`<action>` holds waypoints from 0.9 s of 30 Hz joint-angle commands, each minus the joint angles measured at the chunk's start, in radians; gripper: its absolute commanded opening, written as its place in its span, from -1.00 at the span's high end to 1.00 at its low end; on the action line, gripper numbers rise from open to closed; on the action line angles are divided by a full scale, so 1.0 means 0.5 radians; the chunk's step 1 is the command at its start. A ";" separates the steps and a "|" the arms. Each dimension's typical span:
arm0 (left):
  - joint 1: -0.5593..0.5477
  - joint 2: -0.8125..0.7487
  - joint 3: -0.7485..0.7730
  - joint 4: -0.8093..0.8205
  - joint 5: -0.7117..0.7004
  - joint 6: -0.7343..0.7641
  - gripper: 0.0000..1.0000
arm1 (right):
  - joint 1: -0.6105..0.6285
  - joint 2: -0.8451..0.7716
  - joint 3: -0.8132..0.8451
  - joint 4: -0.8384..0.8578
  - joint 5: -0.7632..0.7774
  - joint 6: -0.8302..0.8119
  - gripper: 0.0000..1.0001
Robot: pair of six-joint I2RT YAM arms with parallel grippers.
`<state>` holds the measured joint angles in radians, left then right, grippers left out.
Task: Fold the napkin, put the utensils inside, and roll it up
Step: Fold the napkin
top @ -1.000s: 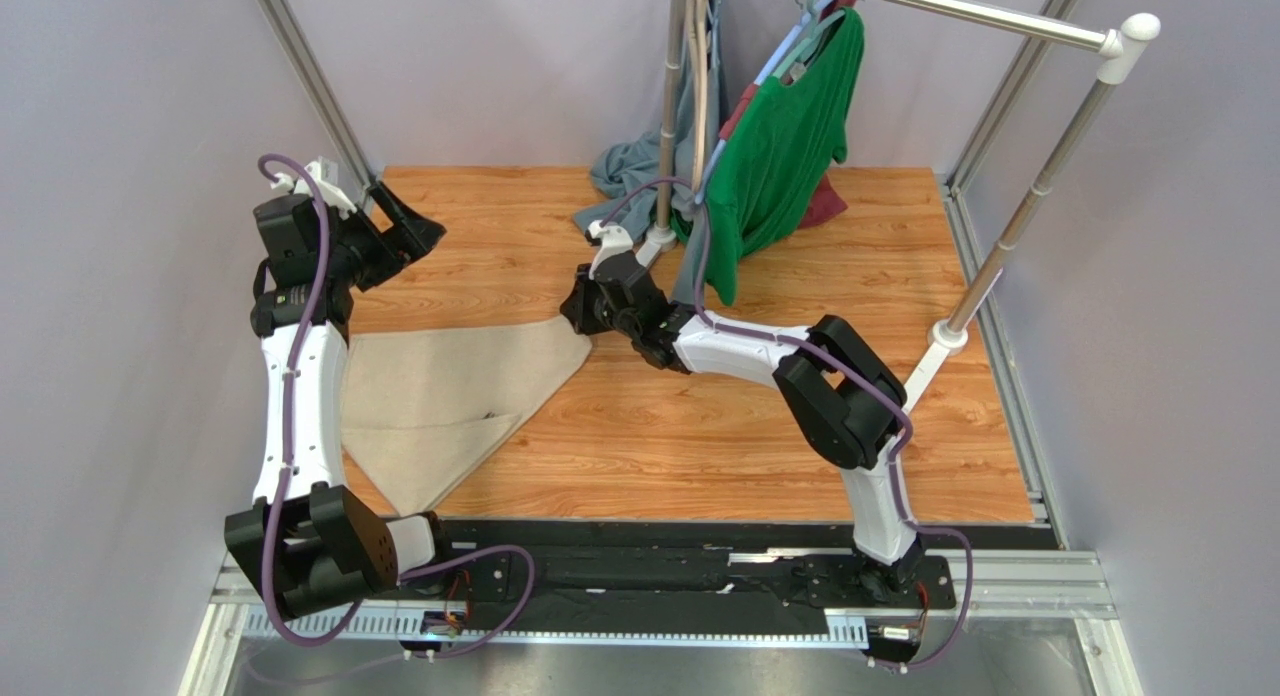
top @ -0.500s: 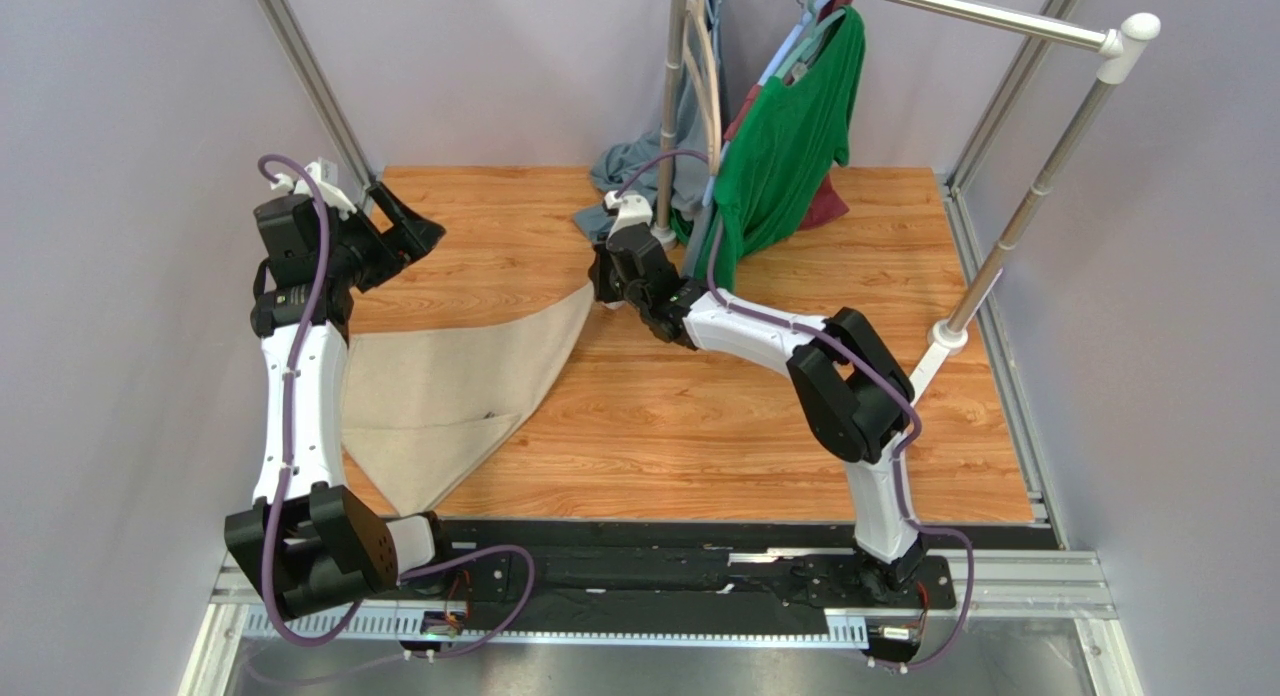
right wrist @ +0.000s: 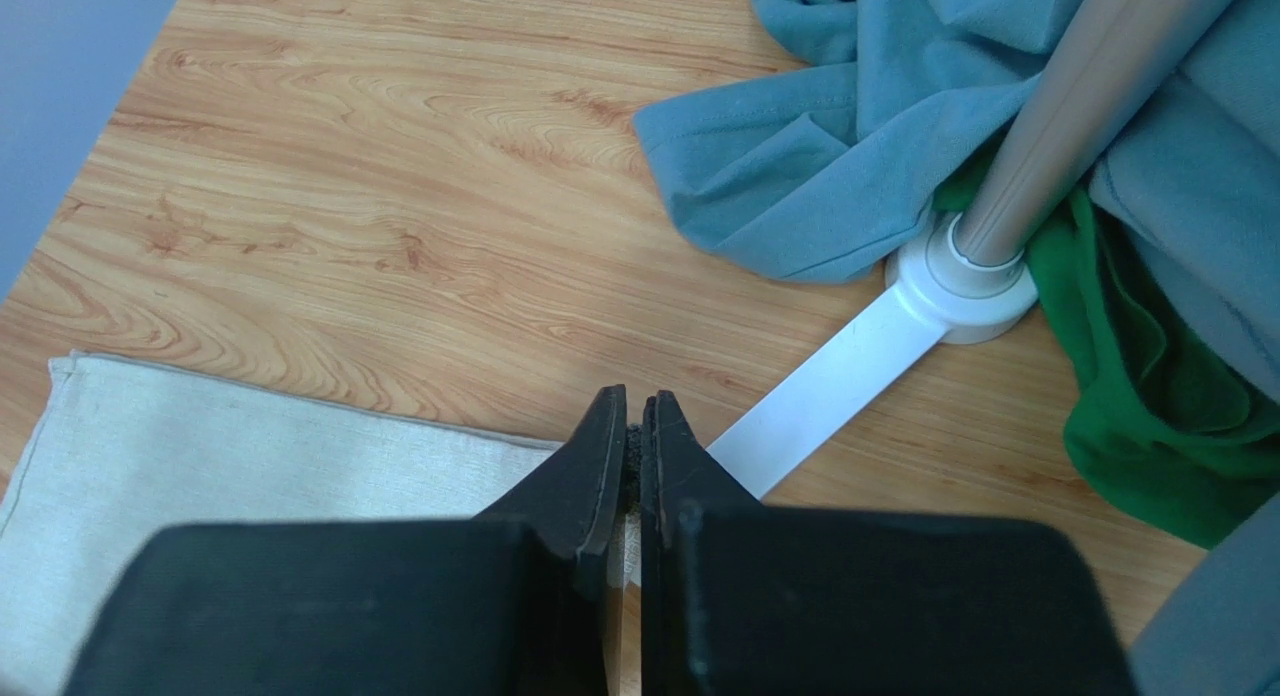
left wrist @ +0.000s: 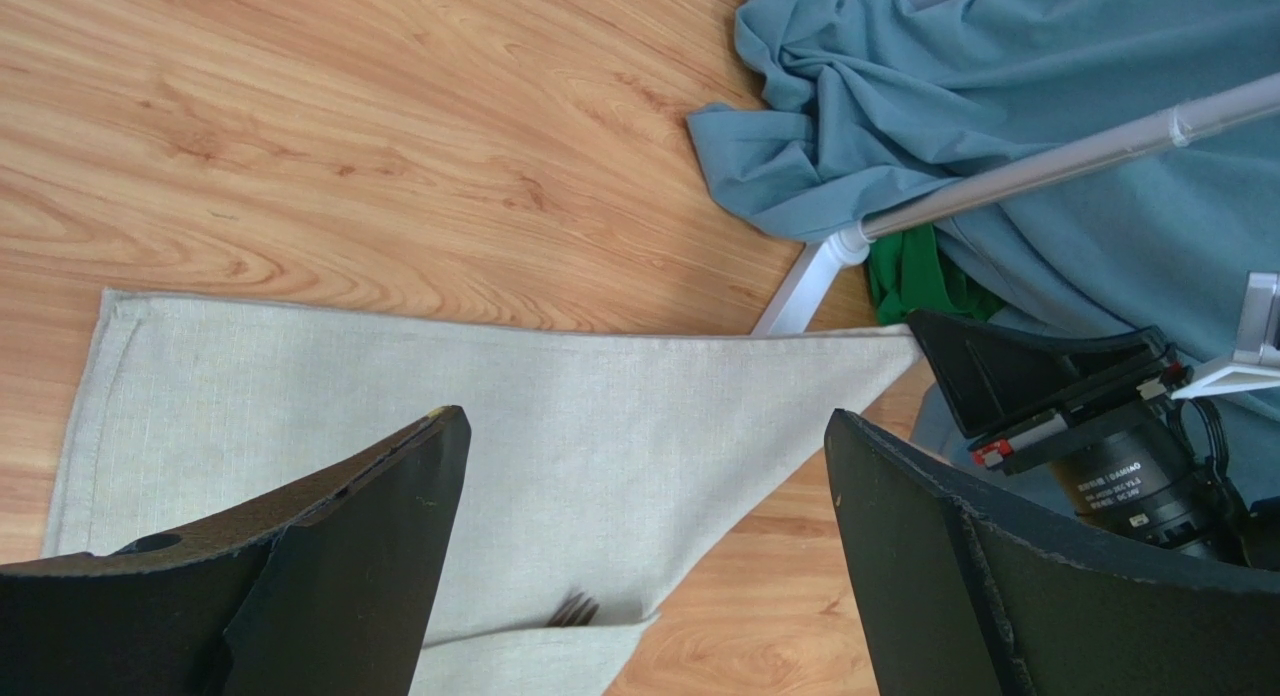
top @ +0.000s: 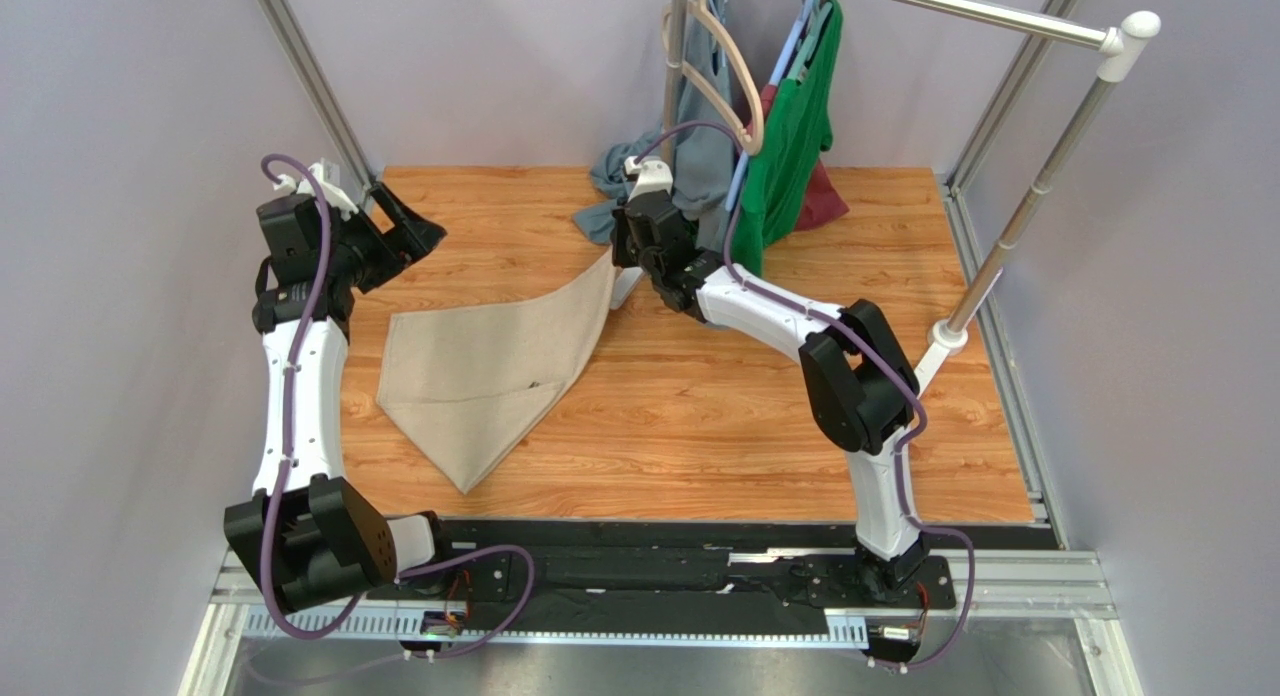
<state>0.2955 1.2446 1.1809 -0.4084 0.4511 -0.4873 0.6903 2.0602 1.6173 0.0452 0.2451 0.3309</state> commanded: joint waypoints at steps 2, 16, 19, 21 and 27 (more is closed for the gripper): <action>0.017 -0.007 0.034 0.007 0.024 0.014 -0.95 | -0.031 0.018 0.128 0.042 0.102 -0.091 1.00; 0.017 0.005 0.034 0.010 0.024 0.011 -0.95 | -0.040 0.110 0.284 0.002 0.209 -0.189 1.00; 0.017 0.005 0.034 0.007 0.024 0.011 -0.95 | -0.046 0.150 0.358 -0.017 0.222 -0.217 1.00; 0.017 0.005 0.034 0.007 0.021 0.014 -0.95 | -0.055 0.162 0.386 -0.032 0.231 -0.232 1.00; 0.020 0.017 0.034 0.007 0.030 0.008 -0.95 | -0.101 0.160 0.422 -0.054 0.268 -0.257 1.00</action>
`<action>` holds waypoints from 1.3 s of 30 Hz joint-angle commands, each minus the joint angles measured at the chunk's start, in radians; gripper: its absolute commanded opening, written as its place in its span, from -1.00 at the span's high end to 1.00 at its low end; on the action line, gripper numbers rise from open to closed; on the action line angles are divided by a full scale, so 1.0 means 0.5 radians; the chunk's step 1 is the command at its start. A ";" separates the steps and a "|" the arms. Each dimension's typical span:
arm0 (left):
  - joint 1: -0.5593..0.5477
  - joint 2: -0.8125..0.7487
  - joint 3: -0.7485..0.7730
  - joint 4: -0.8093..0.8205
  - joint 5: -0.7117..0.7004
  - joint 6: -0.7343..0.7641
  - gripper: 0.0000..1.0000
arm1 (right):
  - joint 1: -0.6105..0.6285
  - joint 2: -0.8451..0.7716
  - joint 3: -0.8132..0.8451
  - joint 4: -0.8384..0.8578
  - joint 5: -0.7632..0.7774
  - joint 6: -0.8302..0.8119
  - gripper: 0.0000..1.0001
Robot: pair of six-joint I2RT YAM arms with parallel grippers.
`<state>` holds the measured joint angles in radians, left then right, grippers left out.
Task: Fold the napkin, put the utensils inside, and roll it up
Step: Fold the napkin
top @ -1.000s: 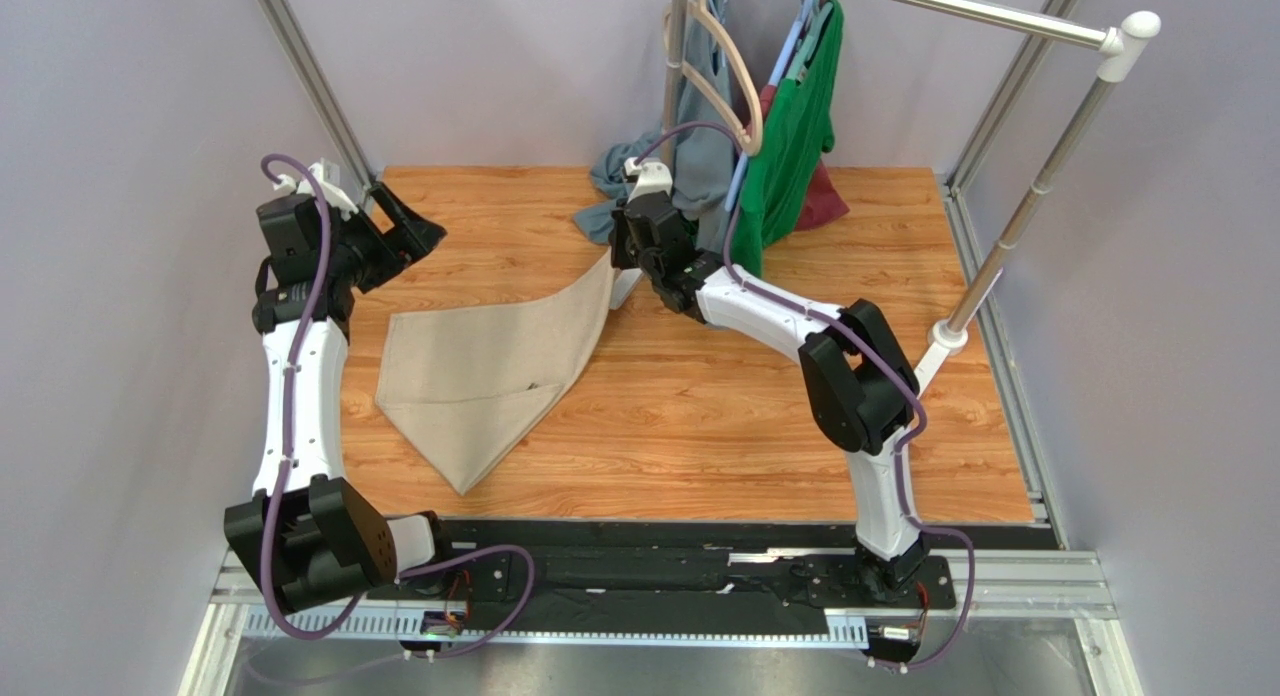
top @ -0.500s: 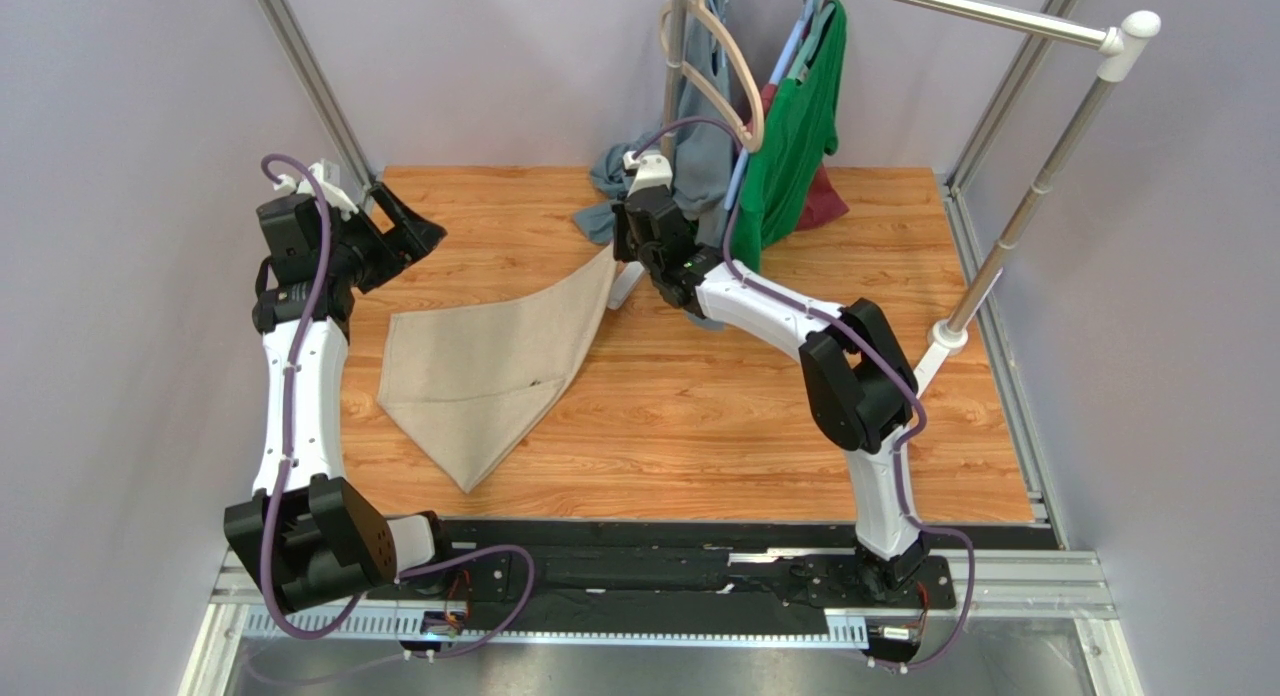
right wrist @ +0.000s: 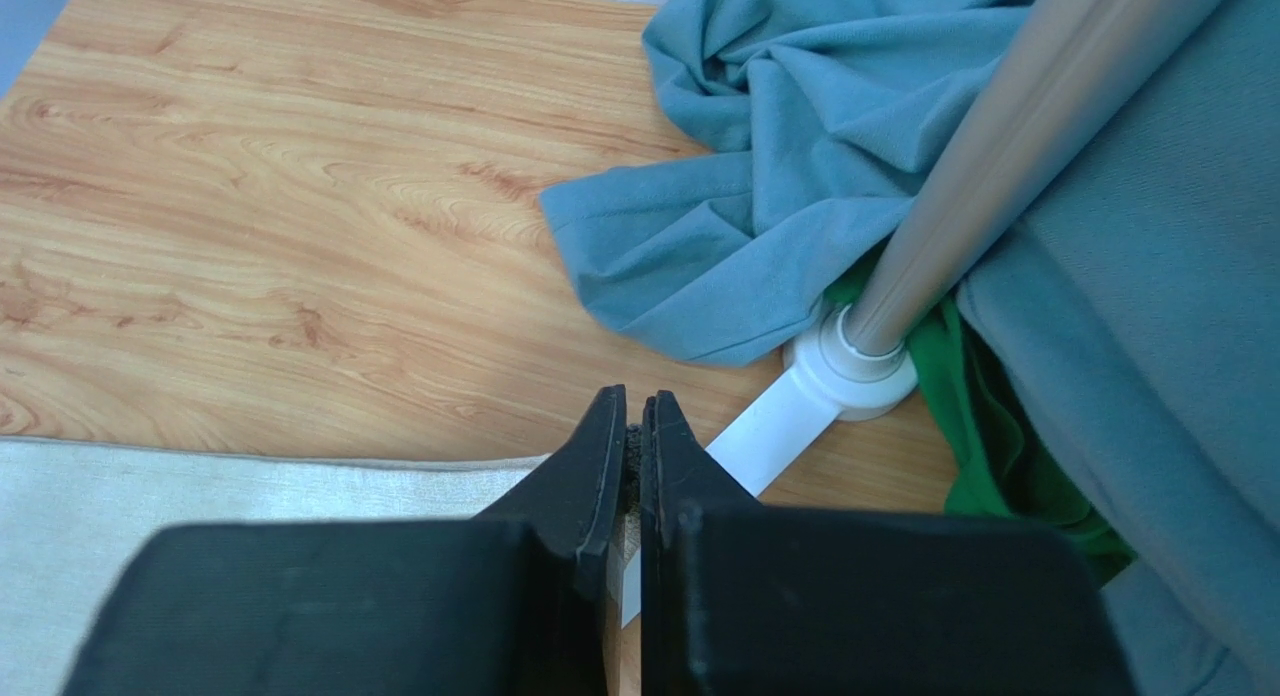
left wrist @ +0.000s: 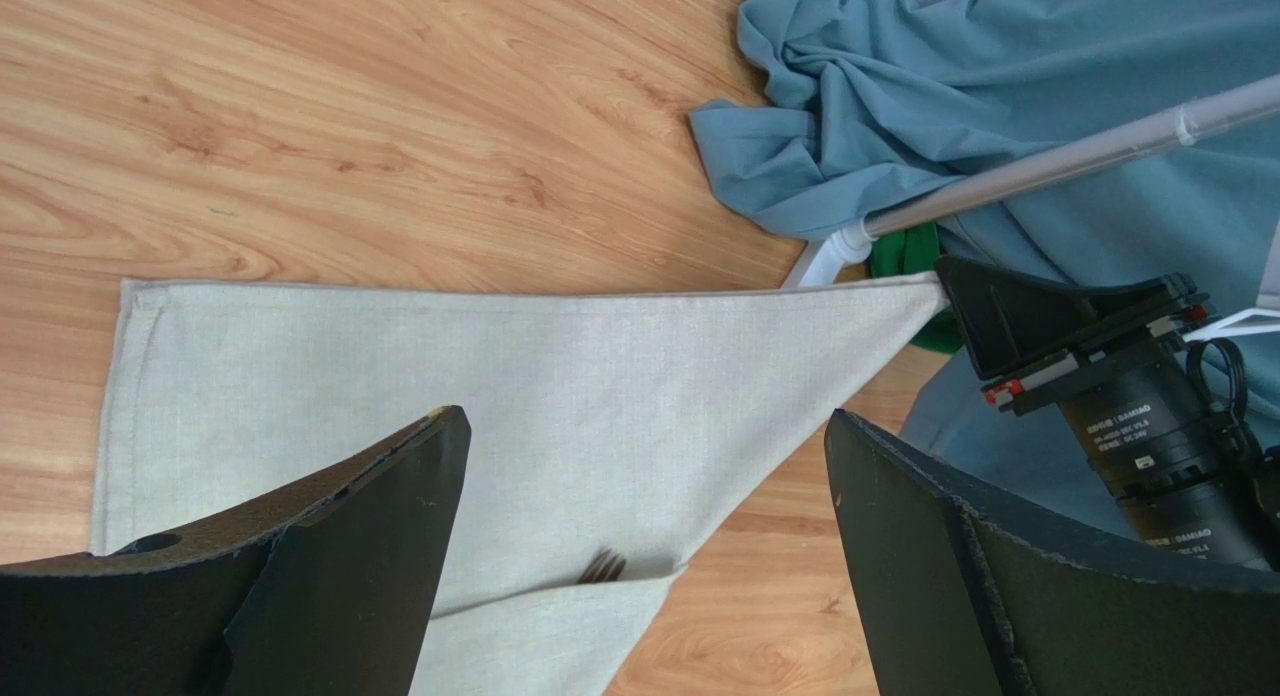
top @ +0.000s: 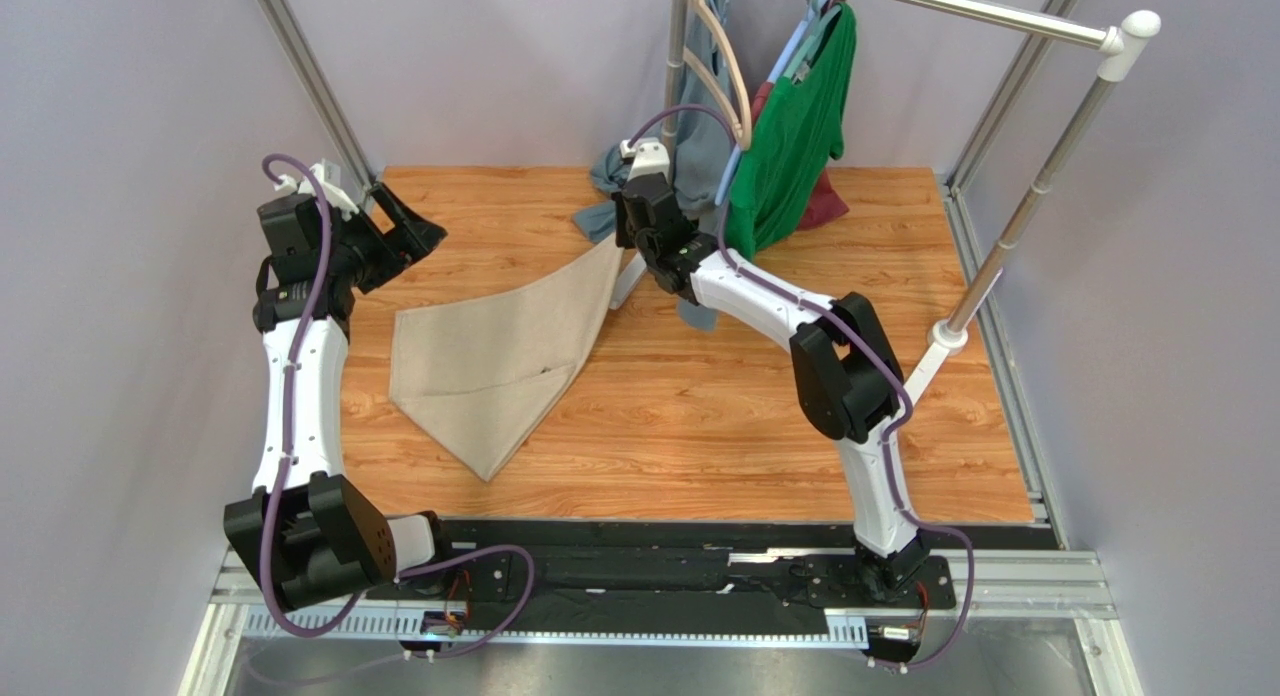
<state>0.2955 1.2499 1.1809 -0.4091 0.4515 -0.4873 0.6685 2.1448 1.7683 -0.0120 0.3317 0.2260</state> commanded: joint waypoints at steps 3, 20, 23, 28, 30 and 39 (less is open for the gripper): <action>0.020 0.007 0.034 0.008 0.036 0.005 -0.95 | -0.067 -0.019 0.123 0.067 0.101 -0.068 1.00; 0.017 -0.021 0.037 0.011 0.054 0.002 -0.95 | 0.178 -0.415 -0.526 0.355 -0.264 0.198 1.00; 0.020 -0.030 0.034 0.014 0.054 -0.007 -0.95 | 0.270 -0.510 -0.649 0.438 -0.307 0.235 1.00; 0.017 -0.039 0.031 0.018 0.060 -0.007 -0.95 | 0.381 -0.565 -0.653 0.444 -0.378 0.293 1.00; 0.020 -0.042 0.031 0.018 0.060 -0.007 -0.95 | 0.436 -0.577 -0.644 0.441 -0.396 0.315 1.00; 0.017 -0.052 0.028 0.030 0.079 -0.016 -0.95 | 0.568 -0.535 -0.625 0.457 -0.537 0.444 1.00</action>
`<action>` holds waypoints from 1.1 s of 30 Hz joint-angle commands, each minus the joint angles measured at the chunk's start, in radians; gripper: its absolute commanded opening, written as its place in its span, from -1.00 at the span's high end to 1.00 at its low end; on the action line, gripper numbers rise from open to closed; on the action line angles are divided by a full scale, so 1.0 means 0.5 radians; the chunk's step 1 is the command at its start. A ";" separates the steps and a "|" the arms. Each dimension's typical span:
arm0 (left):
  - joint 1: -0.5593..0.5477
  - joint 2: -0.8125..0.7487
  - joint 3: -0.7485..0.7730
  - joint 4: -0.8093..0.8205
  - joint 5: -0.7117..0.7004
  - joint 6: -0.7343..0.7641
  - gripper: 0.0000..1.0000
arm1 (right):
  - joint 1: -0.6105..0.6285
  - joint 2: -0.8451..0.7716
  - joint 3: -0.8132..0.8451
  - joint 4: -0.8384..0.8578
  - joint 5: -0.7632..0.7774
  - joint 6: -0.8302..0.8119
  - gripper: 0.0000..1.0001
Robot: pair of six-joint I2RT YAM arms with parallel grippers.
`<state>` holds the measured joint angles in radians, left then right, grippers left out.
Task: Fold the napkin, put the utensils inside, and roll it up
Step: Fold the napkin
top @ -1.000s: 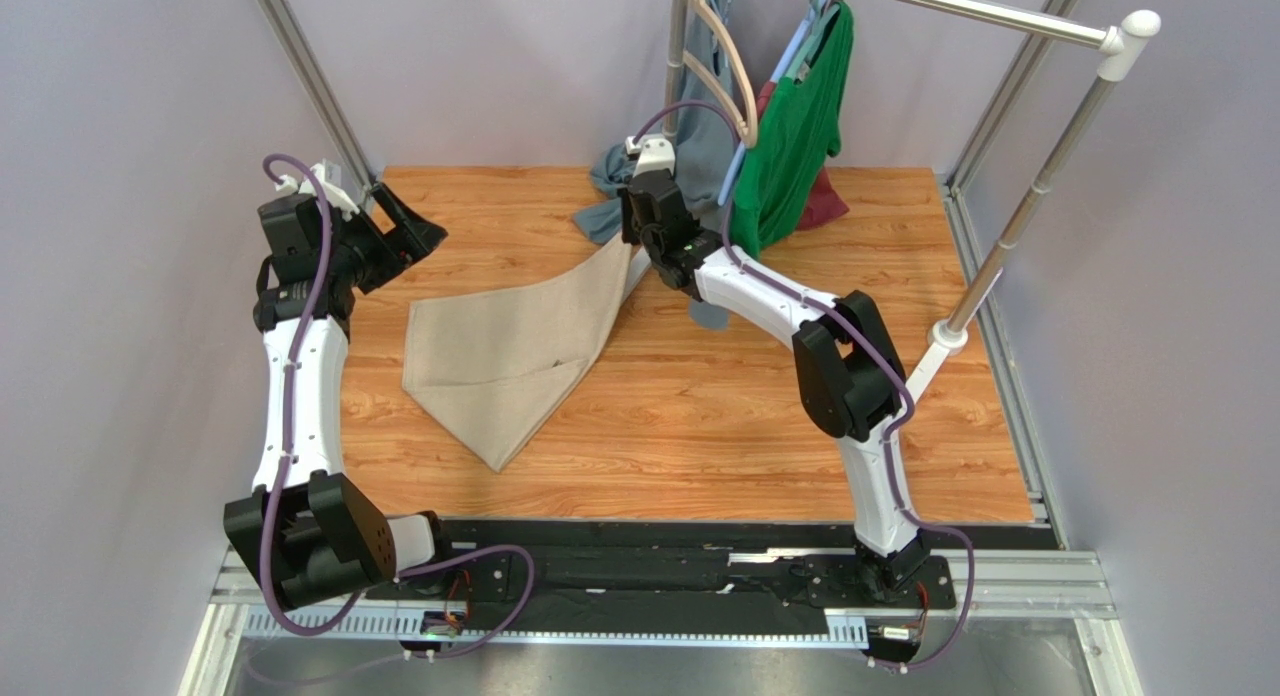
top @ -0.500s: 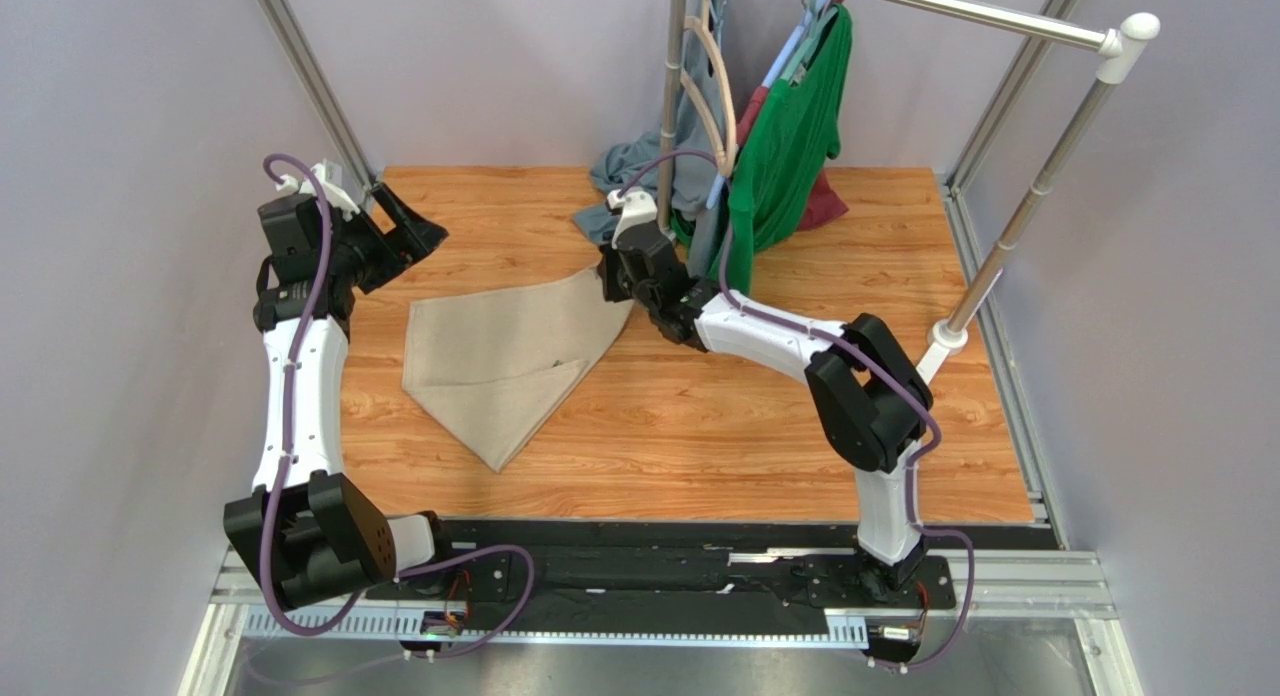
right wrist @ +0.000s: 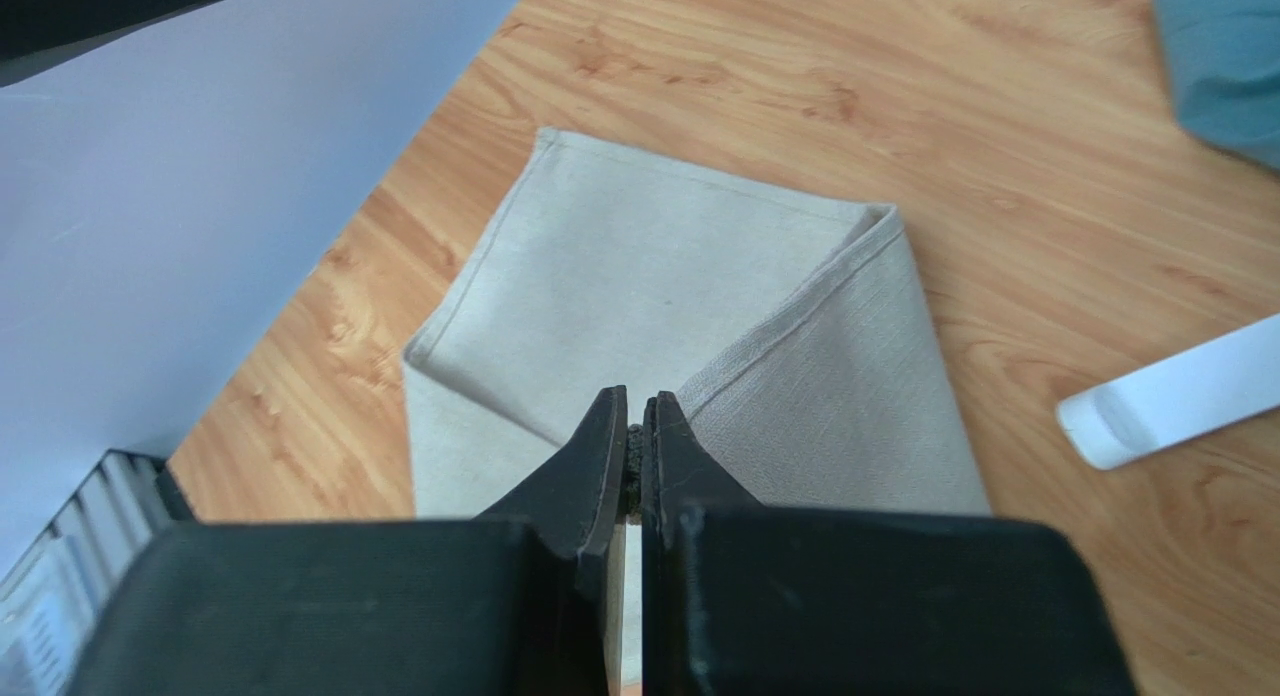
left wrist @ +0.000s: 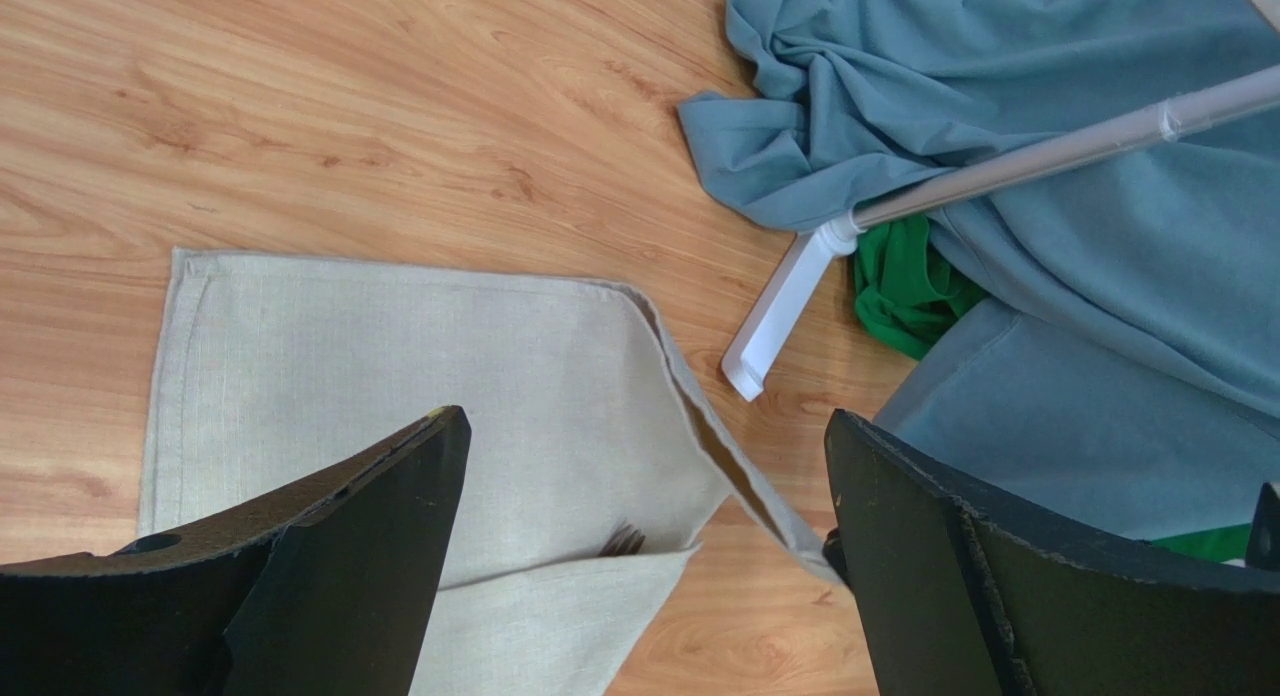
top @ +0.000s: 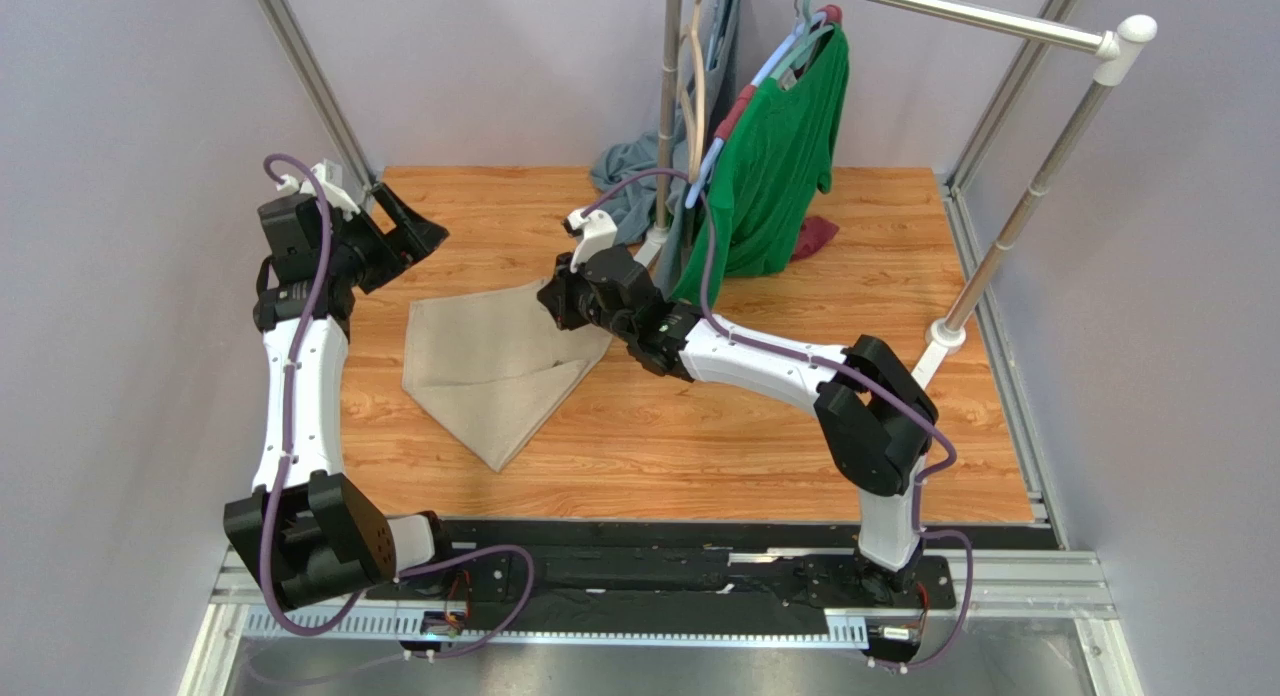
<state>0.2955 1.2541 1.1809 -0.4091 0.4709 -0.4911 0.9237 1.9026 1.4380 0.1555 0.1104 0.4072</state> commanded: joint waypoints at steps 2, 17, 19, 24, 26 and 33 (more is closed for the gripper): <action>0.017 -0.060 0.028 0.030 0.040 -0.012 -0.95 | 0.088 -0.038 0.048 0.131 -0.107 0.109 1.00; 0.017 -0.069 0.025 0.036 0.046 -0.015 -0.95 | 0.248 0.051 0.177 0.159 -0.193 0.207 1.00; 0.017 -0.072 0.025 0.036 0.046 -0.015 -0.95 | 0.257 0.045 0.195 0.152 -0.193 0.201 1.00; 0.017 -0.072 0.025 0.036 0.046 -0.015 -0.95 | 0.279 0.030 0.204 0.143 -0.193 0.177 1.00; 0.017 -0.075 0.025 0.036 0.046 -0.015 -0.95 | 0.285 0.030 0.213 0.140 -0.193 0.176 1.00; 0.020 -0.072 0.025 0.036 0.040 -0.015 -0.95 | 0.331 0.048 0.198 0.134 -0.304 0.198 1.00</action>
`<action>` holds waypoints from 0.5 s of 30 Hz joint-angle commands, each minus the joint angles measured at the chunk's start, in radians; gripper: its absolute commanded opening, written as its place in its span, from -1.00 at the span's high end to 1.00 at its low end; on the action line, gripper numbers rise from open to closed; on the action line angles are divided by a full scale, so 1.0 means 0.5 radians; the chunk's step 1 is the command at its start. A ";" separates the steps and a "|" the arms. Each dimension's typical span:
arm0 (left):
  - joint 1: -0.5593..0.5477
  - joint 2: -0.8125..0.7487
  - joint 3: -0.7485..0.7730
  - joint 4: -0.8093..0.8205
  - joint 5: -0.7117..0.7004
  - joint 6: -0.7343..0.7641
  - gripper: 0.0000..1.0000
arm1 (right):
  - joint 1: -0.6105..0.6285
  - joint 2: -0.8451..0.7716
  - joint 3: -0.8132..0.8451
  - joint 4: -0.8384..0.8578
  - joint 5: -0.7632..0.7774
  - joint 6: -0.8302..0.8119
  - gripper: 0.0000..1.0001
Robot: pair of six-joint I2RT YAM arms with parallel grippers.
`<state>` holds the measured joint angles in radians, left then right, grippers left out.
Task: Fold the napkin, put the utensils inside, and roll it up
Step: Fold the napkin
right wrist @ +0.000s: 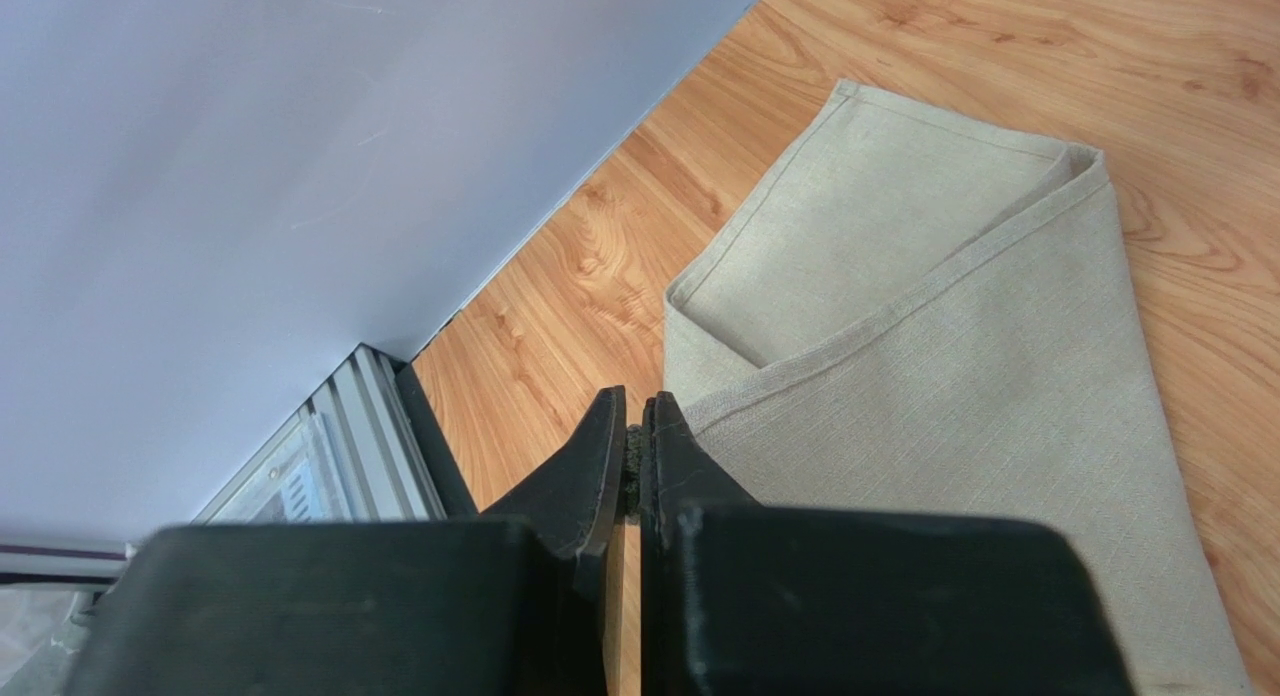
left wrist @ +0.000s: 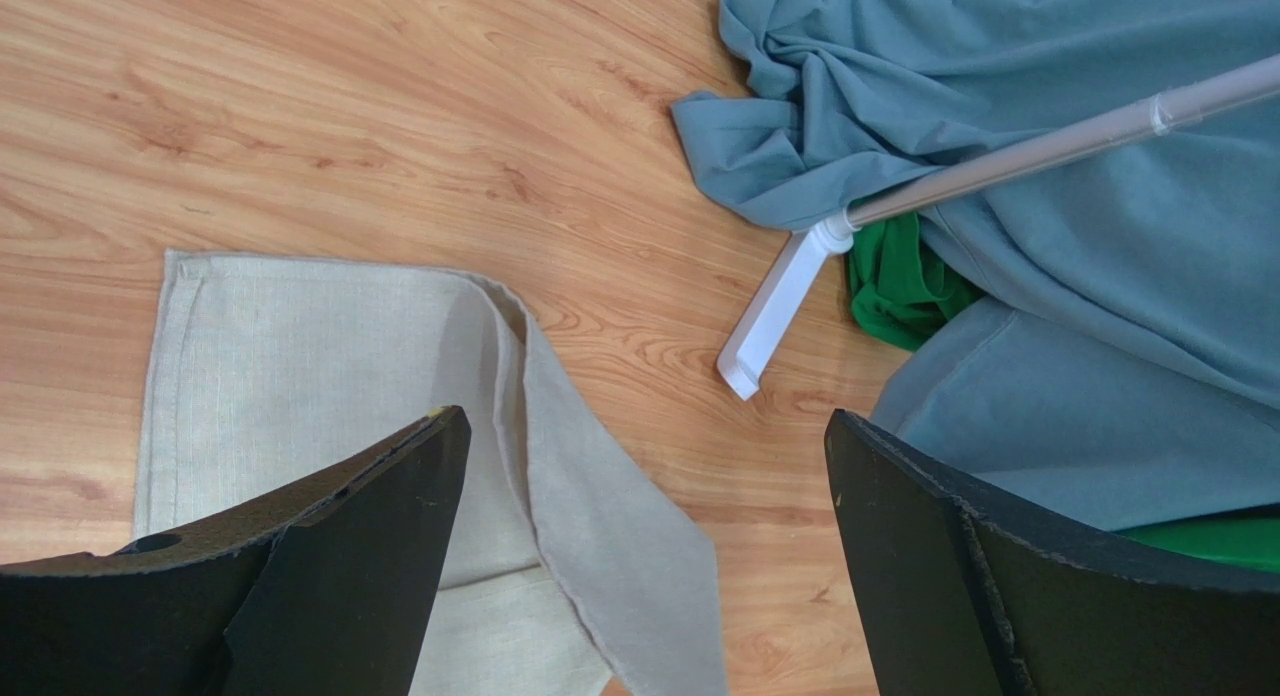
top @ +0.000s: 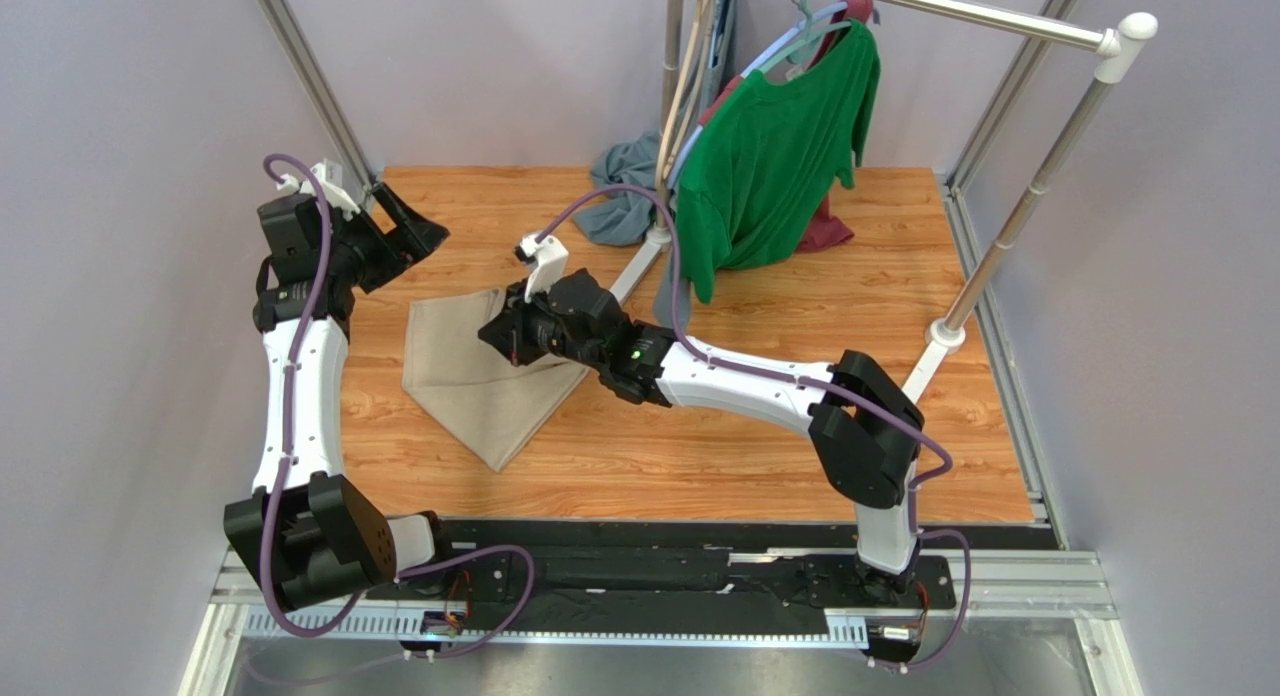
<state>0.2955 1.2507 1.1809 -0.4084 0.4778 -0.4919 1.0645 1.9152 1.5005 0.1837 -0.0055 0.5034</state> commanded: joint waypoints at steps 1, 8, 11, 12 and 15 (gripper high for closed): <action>0.017 -0.065 0.025 0.034 0.026 -0.013 -0.95 | 0.064 0.026 0.067 0.077 -0.081 0.012 1.00; 0.017 -0.065 0.025 0.031 0.017 -0.010 -0.95 | 0.138 0.118 -0.004 0.120 -0.194 0.092 1.00; 0.017 -0.059 0.025 0.028 0.020 -0.010 -0.95 | 0.166 0.158 -0.034 0.130 -0.204 0.095 1.00; 0.017 -0.059 0.025 0.028 0.020 -0.010 -0.95 | 0.169 0.185 -0.043 0.136 -0.216 0.092 1.00; 0.017 -0.062 0.025 0.034 0.017 -0.010 -0.95 | 0.175 0.219 -0.062 0.145 -0.219 0.082 1.00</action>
<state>0.2955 1.2507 1.1809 -0.4084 0.4778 -0.4919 1.1450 2.0026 1.4799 0.1997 -0.0956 0.5358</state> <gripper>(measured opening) 0.976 0.024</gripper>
